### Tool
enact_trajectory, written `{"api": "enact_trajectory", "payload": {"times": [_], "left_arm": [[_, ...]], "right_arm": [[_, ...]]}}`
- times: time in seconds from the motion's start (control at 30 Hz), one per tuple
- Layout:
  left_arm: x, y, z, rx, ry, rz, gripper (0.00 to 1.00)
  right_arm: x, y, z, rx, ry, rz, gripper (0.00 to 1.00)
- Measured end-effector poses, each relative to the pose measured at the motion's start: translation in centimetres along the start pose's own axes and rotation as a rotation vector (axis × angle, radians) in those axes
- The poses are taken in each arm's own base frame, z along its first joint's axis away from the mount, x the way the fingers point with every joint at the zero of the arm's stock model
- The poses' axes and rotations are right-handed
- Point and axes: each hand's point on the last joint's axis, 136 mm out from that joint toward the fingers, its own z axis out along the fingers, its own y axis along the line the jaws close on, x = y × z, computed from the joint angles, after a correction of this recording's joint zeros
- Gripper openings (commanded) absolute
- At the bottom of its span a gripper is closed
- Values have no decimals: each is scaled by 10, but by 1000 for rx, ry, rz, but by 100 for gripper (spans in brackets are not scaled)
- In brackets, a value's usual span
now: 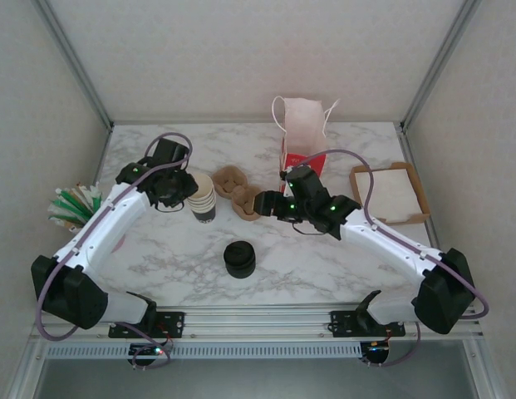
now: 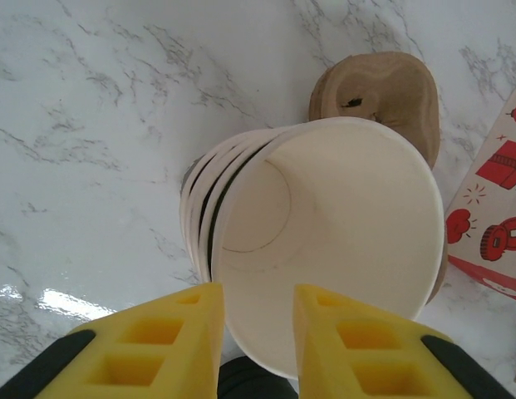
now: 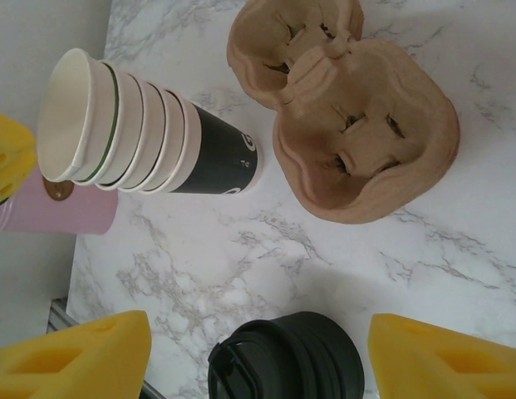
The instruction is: Pack the takeout coffee
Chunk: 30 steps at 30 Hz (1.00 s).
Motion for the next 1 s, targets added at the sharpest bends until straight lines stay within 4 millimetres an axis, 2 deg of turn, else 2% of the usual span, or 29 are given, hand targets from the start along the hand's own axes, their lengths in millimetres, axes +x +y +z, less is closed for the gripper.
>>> {"api": "enact_trajectory", "payload": {"times": [0.17, 0.33, 0.7, 0.77, 1.0], "left_arm": [[0, 1, 1, -12, 2, 1, 21], [0, 3, 3, -20, 5, 6, 19], [1, 7, 2, -49, 10, 23, 34], [1, 8, 2, -53, 10, 23, 35], [1, 9, 3, -58, 13, 27, 17]], "right_arm": [[-9, 10, 9, -27, -8, 2, 58], [-14, 18, 19, -57, -2, 8, 56], [-11, 17, 34, -66, 25, 23, 56], [-13, 19, 34, -68, 23, 22, 56], [-15, 23, 37, -79, 27, 24, 54]]}}
